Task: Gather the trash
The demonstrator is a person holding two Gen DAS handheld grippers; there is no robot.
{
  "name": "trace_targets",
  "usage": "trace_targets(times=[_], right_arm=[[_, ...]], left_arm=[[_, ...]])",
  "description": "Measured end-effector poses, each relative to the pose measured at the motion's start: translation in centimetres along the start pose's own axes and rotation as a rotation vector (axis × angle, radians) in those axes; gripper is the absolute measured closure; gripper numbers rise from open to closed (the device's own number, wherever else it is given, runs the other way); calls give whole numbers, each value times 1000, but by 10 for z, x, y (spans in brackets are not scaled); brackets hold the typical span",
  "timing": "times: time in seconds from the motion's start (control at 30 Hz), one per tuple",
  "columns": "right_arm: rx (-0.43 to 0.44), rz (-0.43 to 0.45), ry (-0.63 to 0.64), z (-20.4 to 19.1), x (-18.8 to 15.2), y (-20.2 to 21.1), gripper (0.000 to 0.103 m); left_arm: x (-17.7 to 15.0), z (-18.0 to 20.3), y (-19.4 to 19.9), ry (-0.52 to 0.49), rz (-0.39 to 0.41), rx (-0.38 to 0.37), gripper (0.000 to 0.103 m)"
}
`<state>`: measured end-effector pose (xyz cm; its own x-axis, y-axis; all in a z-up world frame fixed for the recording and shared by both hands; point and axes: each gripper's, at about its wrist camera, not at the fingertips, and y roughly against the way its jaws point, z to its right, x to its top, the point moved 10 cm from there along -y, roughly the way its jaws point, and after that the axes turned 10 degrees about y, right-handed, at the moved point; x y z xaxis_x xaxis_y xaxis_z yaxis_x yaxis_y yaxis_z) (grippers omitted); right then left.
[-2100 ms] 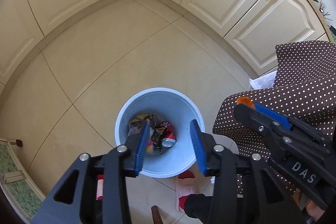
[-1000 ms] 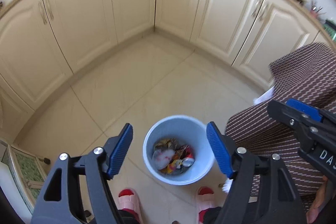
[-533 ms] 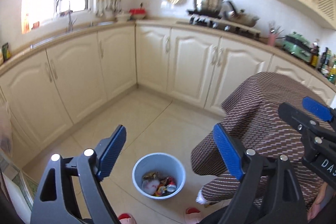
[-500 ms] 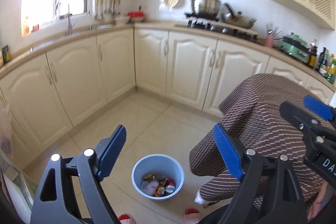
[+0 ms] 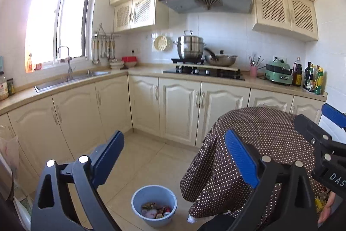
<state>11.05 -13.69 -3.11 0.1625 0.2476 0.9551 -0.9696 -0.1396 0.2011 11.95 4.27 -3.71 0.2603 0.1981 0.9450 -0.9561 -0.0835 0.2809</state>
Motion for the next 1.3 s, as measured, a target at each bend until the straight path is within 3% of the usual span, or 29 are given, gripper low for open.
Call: trace_targets(times=[0.23,0.5,1.3], right_arm=[[-43,50,-24,30,3,33,14],[-59,63,-47,44,-2,43,14],[-36,51,-54,41,-6,38,13]], left_arm=[[9,32,34,-8,48,-56,9],[10,51,46,-31,80,-68,9],[7,51,47,-27,93,-65,9]])
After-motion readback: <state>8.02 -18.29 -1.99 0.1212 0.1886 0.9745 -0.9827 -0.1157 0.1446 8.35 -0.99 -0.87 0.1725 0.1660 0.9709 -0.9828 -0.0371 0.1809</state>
